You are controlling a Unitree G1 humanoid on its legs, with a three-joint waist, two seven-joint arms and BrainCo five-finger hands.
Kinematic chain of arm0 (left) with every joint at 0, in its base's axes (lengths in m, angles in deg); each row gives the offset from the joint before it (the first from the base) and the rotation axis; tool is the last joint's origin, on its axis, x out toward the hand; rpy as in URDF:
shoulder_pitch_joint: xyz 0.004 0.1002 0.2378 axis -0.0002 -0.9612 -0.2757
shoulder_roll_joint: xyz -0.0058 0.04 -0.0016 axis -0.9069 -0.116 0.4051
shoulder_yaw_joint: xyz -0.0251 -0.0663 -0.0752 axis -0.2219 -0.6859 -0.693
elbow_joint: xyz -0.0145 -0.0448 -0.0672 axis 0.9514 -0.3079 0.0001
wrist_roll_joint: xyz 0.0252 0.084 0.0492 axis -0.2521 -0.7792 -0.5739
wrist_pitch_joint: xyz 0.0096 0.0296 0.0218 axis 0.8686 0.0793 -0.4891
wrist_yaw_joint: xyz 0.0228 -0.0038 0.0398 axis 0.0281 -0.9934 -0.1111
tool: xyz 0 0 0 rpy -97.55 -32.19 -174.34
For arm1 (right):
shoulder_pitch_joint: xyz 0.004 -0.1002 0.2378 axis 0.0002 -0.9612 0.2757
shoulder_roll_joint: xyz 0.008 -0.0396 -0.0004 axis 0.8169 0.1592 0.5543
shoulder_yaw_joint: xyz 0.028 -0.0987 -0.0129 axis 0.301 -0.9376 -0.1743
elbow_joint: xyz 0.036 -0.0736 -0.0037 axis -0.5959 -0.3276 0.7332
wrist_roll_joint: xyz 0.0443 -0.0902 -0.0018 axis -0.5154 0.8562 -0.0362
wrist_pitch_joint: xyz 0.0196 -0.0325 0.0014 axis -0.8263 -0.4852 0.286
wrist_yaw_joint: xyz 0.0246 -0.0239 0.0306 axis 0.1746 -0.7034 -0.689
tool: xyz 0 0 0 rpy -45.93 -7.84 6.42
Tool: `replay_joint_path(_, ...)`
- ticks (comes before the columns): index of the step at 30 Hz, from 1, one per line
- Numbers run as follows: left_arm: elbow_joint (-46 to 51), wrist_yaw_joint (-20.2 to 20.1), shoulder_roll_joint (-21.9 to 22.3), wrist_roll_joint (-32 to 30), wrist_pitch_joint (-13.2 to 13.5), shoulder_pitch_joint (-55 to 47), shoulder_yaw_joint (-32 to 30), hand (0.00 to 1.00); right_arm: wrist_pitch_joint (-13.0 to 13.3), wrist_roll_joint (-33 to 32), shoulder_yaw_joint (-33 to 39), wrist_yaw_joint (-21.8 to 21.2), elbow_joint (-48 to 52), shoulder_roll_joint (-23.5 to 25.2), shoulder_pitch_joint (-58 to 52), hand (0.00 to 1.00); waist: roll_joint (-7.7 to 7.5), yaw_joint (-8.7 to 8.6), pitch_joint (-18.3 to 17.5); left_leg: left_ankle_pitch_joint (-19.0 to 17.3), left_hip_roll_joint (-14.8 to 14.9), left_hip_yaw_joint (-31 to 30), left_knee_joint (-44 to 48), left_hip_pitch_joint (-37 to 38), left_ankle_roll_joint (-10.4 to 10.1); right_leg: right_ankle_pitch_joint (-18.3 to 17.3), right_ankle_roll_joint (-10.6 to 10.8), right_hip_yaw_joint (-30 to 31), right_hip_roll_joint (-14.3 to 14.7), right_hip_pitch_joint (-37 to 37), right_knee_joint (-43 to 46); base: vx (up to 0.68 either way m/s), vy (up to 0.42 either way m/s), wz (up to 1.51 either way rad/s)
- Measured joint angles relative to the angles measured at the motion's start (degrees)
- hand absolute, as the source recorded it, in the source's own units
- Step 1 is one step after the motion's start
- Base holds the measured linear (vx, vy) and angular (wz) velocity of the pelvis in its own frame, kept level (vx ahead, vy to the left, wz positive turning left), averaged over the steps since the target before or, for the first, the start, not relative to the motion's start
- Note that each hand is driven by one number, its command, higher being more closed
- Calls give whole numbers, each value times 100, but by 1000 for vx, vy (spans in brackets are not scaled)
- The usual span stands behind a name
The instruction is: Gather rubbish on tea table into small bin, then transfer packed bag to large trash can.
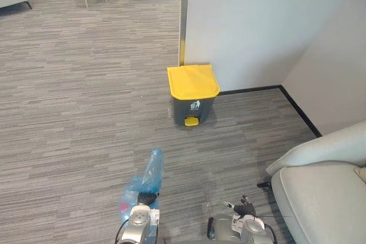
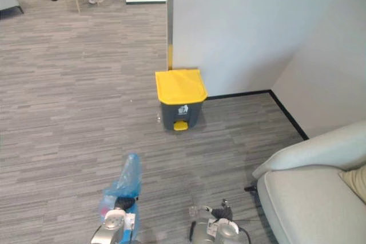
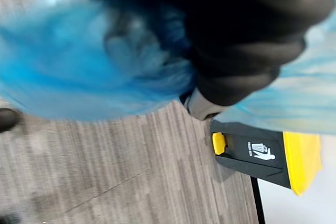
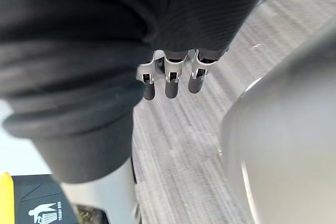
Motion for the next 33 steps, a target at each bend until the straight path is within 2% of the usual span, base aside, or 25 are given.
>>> replay_joint_path(1,-1,-1,-20,0,2,1,-14,100,-5,-1,-1,1,-42,-4,26,0,-25,10,2,-105,39,-33,-16,80,-129,259,-88,52,90,-36,-946,349,-223,17)
replay_joint_path(2,-34,-4,-45,-1,7,5,-37,100,-5,-6,1,2,-89,-4,21,0,-105,8,-6,-183,-16,-99,-90,190,-245,867,-235,75,90,31,-1737,393,-235,10)
replay_joint_path(3,-180,-4,3,-2,11,78,-107,100,-4,-1,46,-9,-110,-36,87,0,12,-5,66,-236,63,-210,-147,328,-299,898,-420,16,207,142,-1684,404,-216,-4)
replay_joint_path(4,-288,-9,59,-4,10,102,-170,100,-5,2,182,-3,-148,-84,171,0,162,2,82,-171,152,-344,-181,367,-212,712,-457,-29,310,139,-1611,459,-263,-11)
replay_joint_path(5,-304,-12,77,-4,11,100,-162,100,-25,-3,274,9,-172,-90,220,0,183,-9,110,-136,178,-417,-121,399,-213,408,-442,-27,326,105,-1392,341,-224,-8)
replay_joint_path(7,-327,-14,105,-7,9,93,-145,100,-25,2,385,11,-191,-97,200,0,229,-49,94,-111,314,-573,283,358,-232,114,-510,-145,388,278,-1289,308,-218,16)
replay_joint_path(8,-320,-17,106,-14,12,98,-139,100,-28,2,378,11,-192,-96,159,0,229,-58,99,-94,437,-708,867,188,-272,2,-539,-229,439,515,-1385,344,-226,39)
replay_joint_path(9,-311,-21,118,-14,12,113,-139,100,-28,2,337,10,-191,-95,121,0,216,-81,108,-23,547,-792,1643,-146,-436,-32,-539,-287,469,730,-1530,331,-195,48)
replay_joint_path(10,-244,-23,168,-13,13,84,-143,100,-29,1,274,13,-172,-103,66,0,207,-75,113,242,738,-858,2839,-669,-773,-5,-642,-368,534,1077,-1818,333,-179,36)
replay_joint_path(12,-43,-33,231,-1,21,-70,-146,100,-40,0,107,15,-173,-110,47,0,206,22,109,123,1016,-578,4120,-1336,-711,8,-727,-332,669,1558,-2236,337,-79,-13)
replay_joint_path(13,1,-35,232,4,22,-108,-150,100,-55,0,85,11,-178,-76,51,0,196,72,110,-3,1074,-300,4187,-1583,-584,62,-759,-307,678,1777,-2424,398,-8,-38)
replay_joint_path(15,5,-35,234,12,24,-117,-152,100,-78,-1,98,12,-178,-27,73,0,188,102,107,-163,1035,123,3506,-1857,-412,84,-732,-192,633,2048,-2684,370,65,-37)
replay_joint_path(17,7,-36,242,13,29,-105,-152,100,-86,-2,120,14,-180,-10,74,0,184,106,121,-74,824,293,2357,-2040,-324,113,-679,-125,495,2289,-2840,392,156,-29)
replay_joint_path(18,5,-36,262,12,29,-108,-150,100,-87,0,171,18,-194,-22,37,0,196,107,114,375,619,271,1295,-2019,-196,130,-551,-95,423,2447,-2942,364,201,-28)
replay_joint_path(19,-13,-40,236,10,43,-110,-146,100,-84,0,213,27,-236,-69,0,0,179,147,99,1091,462,187,852,-1959,-165,56,-369,-24,373,2555,-2993,368,187,-28)
replay_joint_path(20,-60,-37,189,5,47,-135,-138,100,-99,1,196,28,-332,-42,-11,0,52,208,6,1177,290,261,704,-1818,-99,54,-295,87,239,2585,-3075,303,128,-8)
replay_joint_path(22,-110,-38,53,-15,57,6,-98,100,-120,3,220,33,-441,-30,-44,0,-60,198,-39,1048,123,280,718,-1826,71,237,-69,85,72,2709,-3264,331,161,16)
replay_joint_path(24,-163,-39,12,-19,54,-4,-92,100,-136,12,210,29,-527,-28,3,0,-67,229,-43,831,60,308,724,-1655,100,262,-23,158,-13,2649,-2832,264,172,-1)
replay_joint_path(25,-205,-38,-22,-20,49,-27,-80,100,-126,15,207,25,-511,-31,8,0,-45,224,-35,720,37,324,651,-1434,124,284,24,246,-69,2386,-2005,255,195,-6)
replay_joint_path(27,-224,-37,-61,-18,10,-106,133,100,-93,14,206,13,-479,-63,4,0,-32,194,-17,474,-34,232,451,-1057,139,582,434,302,-274,1693,-320,206,152,9)
replay_joint_path(28,-238,-36,-103,-19,-22,-124,245,100,-73,11,203,12,-463,-62,-4,0,-67,188,-21,396,-90,190,427,-930,153,582,443,400,-351,1377,401,234,68,36)
replay_joint_path(29,-289,-23,-133,-21,-46,-122,234,100,-72,13,198,10,-373,-62,-58,0,-111,155,-43,276,-118,78,426,-739,168,318,299,403,-368,1003,1009,235,39,43)
replay_joint_path(31,-311,-20,-150,-21,-46,-122,227,100,-68,12,194,6,-278,-65,-107,0,-104,135,-39,232,-119,19,369,-553,167,119,237,342,-337,829,1086,273,-16,40)
replay_joint_path(32,-319,-16,-156,-19,-43,-114,163,100,-60,14,194,-6,-274,-94,-86,0,-79,29,-34,217,-105,-80,184,-313,153,-74,72,165,-264,582,650,239,-60,42)
replay_joint_path(33,-319,-15,-136,-17,-39,-102,91,100,-60,14,199,-11,-274,-116,-59,0,-49,5,-43,180,-67,-111,134,-267,98,-81,36,80,-199,500,293,250,-102,49)
